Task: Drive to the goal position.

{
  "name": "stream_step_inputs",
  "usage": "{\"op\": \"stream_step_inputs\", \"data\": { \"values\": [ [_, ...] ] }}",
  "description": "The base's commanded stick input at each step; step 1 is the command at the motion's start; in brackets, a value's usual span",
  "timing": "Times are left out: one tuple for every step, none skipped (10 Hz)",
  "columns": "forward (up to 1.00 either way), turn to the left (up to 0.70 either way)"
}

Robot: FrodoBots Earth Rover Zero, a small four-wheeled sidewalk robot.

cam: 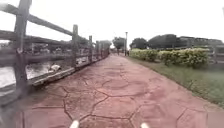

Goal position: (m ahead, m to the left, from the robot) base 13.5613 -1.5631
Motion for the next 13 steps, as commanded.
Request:
{"op": "stream_step_inputs", "data": {
  "values": [
    [0.70,0.00],
    [0.70,0.00],
    [0.70,0.00],
    [0.70,0.00],
    [0.70,0.00],
    [0.70,0.00],
    [0.70,0.00],
    [0.70,0.00],
    [0.70,0.00],
    [0.70,0.00],
    [0.70,0.00],
    [0.70,0.00],
    [0.70,0.00]
  ]
}}
